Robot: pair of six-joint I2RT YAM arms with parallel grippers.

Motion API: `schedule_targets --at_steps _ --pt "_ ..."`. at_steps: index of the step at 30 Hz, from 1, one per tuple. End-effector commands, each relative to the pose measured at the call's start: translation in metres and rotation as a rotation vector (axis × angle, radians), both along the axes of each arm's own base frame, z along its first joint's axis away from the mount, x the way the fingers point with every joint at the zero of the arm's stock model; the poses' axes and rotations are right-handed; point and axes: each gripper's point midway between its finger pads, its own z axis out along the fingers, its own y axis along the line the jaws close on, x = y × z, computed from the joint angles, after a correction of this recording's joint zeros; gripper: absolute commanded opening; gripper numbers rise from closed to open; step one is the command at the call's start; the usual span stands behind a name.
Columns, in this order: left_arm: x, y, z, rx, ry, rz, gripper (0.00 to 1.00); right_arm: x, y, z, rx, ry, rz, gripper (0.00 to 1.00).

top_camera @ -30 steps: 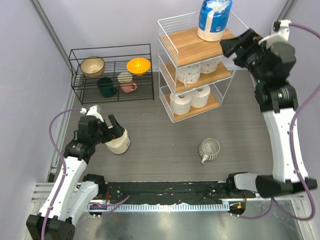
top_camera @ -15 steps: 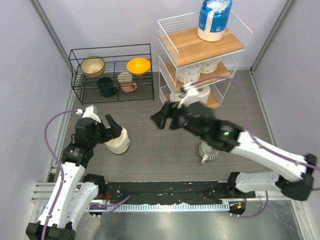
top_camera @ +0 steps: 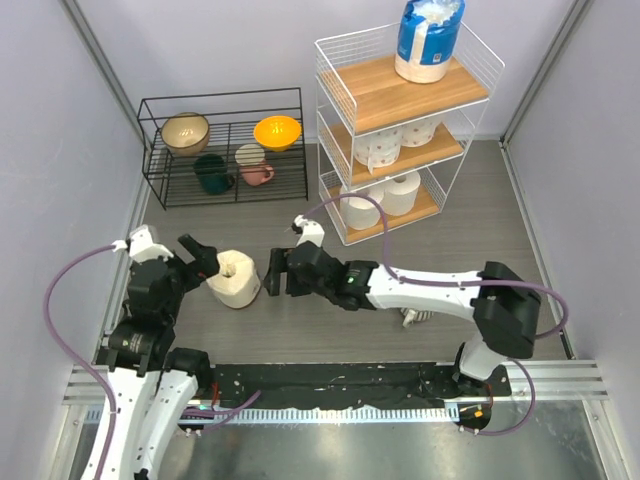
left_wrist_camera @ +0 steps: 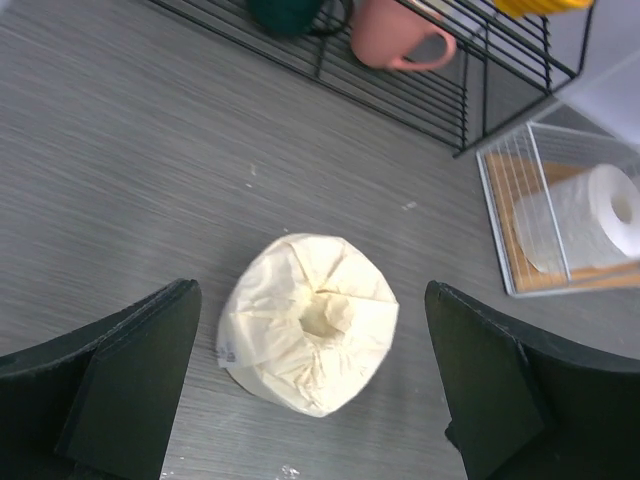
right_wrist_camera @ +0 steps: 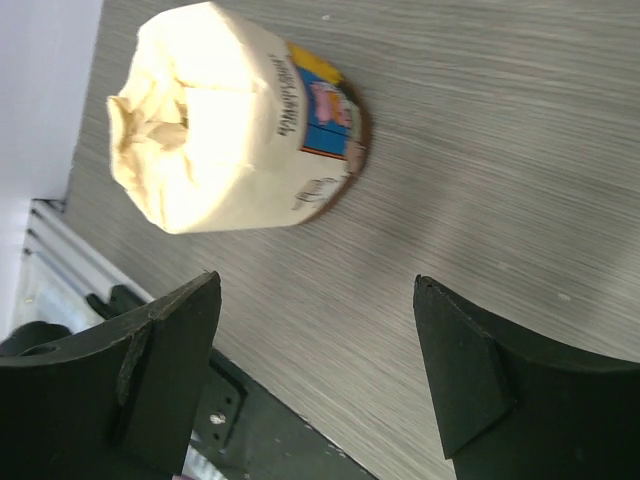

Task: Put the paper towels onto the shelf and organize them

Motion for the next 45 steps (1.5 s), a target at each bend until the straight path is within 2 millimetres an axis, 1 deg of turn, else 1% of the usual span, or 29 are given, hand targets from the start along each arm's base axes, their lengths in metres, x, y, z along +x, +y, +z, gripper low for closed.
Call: schedule_targets --at_steps 1,2,4,5,6,8,10,11,12,14,16,17,19,21,22,24,25,28,31,32,33,35,36,37,38,39,41,42,45 --pt "-0.007 0.034 0.009 0.034 -0.003 0.194 0.99 0.007 0.054 0.047 0.213 -0.015 0.048 0.83" --pt "-0.009 0.035 0.009 0.029 -0.004 0.208 1.0 0.009 0.063 0.045 0.214 -0.011 0.058 0.83" --pt "-0.011 0.038 0.008 0.032 0.003 0.219 1.0 0.01 0.072 0.044 0.216 -0.007 0.075 0.83" --pt "-0.011 0.038 0.008 0.027 0.002 0.224 1.0 0.012 0.079 0.052 0.23 -0.019 0.084 0.83" --pt "-0.011 0.038 0.007 0.024 0.003 0.224 1.0 0.013 0.083 0.045 0.217 -0.013 0.089 0.84" --pt "-0.011 0.036 0.006 0.018 0.003 0.22 1.0 0.017 0.091 0.053 0.231 -0.023 0.096 0.83" --pt "-0.011 0.037 0.007 0.02 0.0 0.22 1.0 0.018 0.097 0.045 0.21 -0.018 0.102 0.83" --pt "-0.011 0.037 0.007 0.022 0.001 0.223 1.0 0.02 0.1 0.048 0.211 -0.022 0.1 0.83" --pt "-0.012 0.037 0.007 0.02 -0.001 0.223 0.99 0.021 0.102 0.041 0.197 -0.016 0.096 0.83" --pt "-0.012 0.037 0.008 0.02 -0.004 0.22 1.0 0.025 0.101 0.036 0.169 -0.014 0.073 0.83" --pt "-0.012 0.038 0.007 0.024 -0.001 0.225 1.0 0.03 0.1 0.023 0.122 -0.001 0.052 0.83" --pt "-0.012 0.038 0.009 0.024 -0.007 0.226 0.99 0.032 0.099 0.021 0.091 0.003 0.04 0.83" --pt "-0.013 0.039 0.008 0.026 -0.003 0.228 1.0 0.033 0.097 0.007 0.047 0.017 0.035 0.83" --pt "-0.013 0.039 0.009 0.026 -0.005 0.227 1.0 0.033 0.098 0.004 0.032 0.02 0.037 0.83" --pt "-0.013 0.039 0.009 0.026 -0.005 0.227 1.0 0.033 0.096 -0.005 0.001 0.029 0.035 0.83" --pt "-0.013 0.039 0.008 0.026 -0.005 0.226 1.0 0.035 0.097 -0.007 -0.011 0.032 0.032 0.82" --pt "-0.013 0.039 0.008 0.026 -0.006 0.226 1.0 0.034 0.096 -0.016 -0.034 0.041 0.035 0.82" --pt "-0.013 0.038 0.009 0.025 -0.007 0.224 1.0 0.033 0.097 -0.023 -0.059 0.052 0.039 0.82" --pt "-0.013 0.038 0.008 0.024 -0.007 0.224 0.99 0.035 0.096 -0.031 -0.08 0.055 0.03 0.79" --pt "-0.013 0.038 0.008 0.024 -0.007 0.223 1.0 0.036 0.095 -0.03 -0.083 0.048 0.03 0.65" --pt "-0.013 0.038 0.008 0.024 -0.007 0.222 1.0 0.037 0.094 -0.028 -0.081 0.037 0.028 0.56" --pt "-0.014 0.038 0.008 0.025 -0.005 0.221 1.0 0.04 0.09 -0.023 -0.068 0.0 0.02 0.44" --pt "-0.013 0.038 0.009 0.025 -0.008 0.223 1.0 0.042 0.087 -0.008 -0.047 -0.023 0.013 0.42" --pt "-0.013 0.038 0.008 0.025 -0.006 0.223 1.0 0.046 0.082 -0.006 -0.053 -0.044 -0.005 0.4" --pt "-0.013 0.038 0.008 0.024 -0.006 0.22 1.0 0.046 0.079 0.002 -0.046 -0.059 -0.005 0.39" --pt "-0.013 0.037 0.009 0.024 -0.008 0.22 1.0 0.047 0.075 0.017 -0.036 -0.088 0.0 0.36" --pt "-0.013 0.038 0.009 0.024 -0.009 0.22 1.0 0.047 0.068 0.031 -0.027 -0.116 0.003 0.34" --pt "-0.013 0.038 0.009 0.024 -0.009 0.22 1.0 0.047 0.063 0.048 -0.002 -0.136 0.005 0.32" --pt "-0.013 0.037 0.008 0.023 -0.007 0.217 1.0 0.049 0.05 0.06 0.019 -0.138 -0.005 0.31"
